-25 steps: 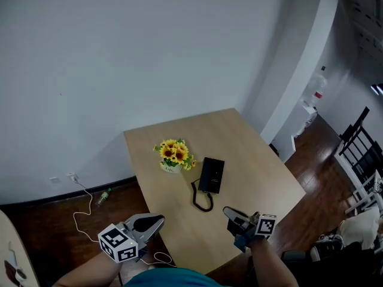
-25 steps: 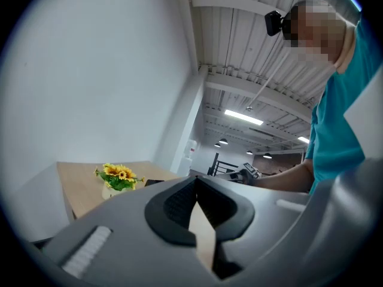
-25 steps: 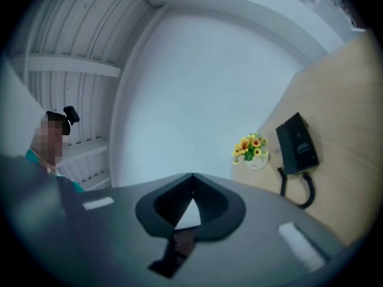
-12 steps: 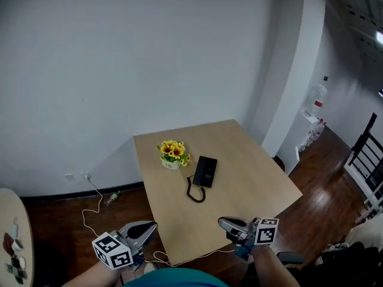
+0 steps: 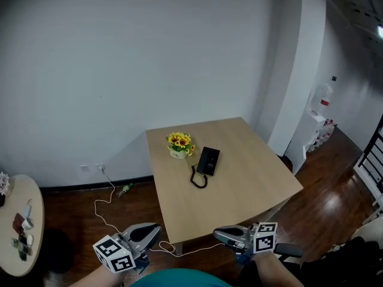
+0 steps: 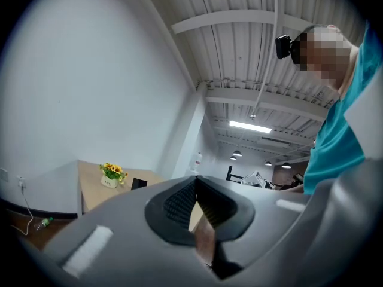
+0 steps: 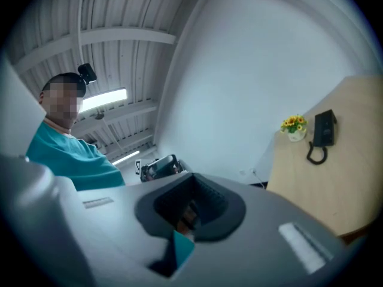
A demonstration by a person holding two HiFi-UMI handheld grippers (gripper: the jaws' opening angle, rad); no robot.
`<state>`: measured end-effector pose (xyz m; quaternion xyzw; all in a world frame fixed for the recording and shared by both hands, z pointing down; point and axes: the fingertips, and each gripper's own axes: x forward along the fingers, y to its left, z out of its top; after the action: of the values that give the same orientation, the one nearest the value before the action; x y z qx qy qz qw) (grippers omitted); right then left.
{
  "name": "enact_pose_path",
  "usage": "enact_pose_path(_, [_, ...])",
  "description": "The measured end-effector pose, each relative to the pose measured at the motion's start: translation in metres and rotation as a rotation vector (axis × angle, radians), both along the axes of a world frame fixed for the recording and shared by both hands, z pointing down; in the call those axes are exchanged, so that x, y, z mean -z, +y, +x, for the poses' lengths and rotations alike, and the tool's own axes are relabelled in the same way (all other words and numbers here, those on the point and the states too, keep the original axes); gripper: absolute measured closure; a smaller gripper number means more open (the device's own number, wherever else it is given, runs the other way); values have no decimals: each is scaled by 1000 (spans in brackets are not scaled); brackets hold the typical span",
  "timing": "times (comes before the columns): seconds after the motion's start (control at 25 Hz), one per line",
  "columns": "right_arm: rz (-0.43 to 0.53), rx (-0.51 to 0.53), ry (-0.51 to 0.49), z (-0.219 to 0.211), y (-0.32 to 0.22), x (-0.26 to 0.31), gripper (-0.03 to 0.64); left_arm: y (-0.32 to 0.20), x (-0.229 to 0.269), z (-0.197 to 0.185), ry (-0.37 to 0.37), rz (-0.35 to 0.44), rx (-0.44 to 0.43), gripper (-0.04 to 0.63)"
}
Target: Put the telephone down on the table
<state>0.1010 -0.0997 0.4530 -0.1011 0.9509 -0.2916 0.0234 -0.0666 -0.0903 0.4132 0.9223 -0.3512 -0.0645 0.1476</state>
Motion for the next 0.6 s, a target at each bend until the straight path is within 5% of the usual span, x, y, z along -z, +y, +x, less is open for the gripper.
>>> enact_pose_path(0.28, [-4,-35,-15,-62,51,4,615,56,-5,-52,-10,11,-63,591])
enact_pose_path(0.6, [-44,-23,-12,-185,126,-3,615,140,-11,-149,-39,2,-157,591])
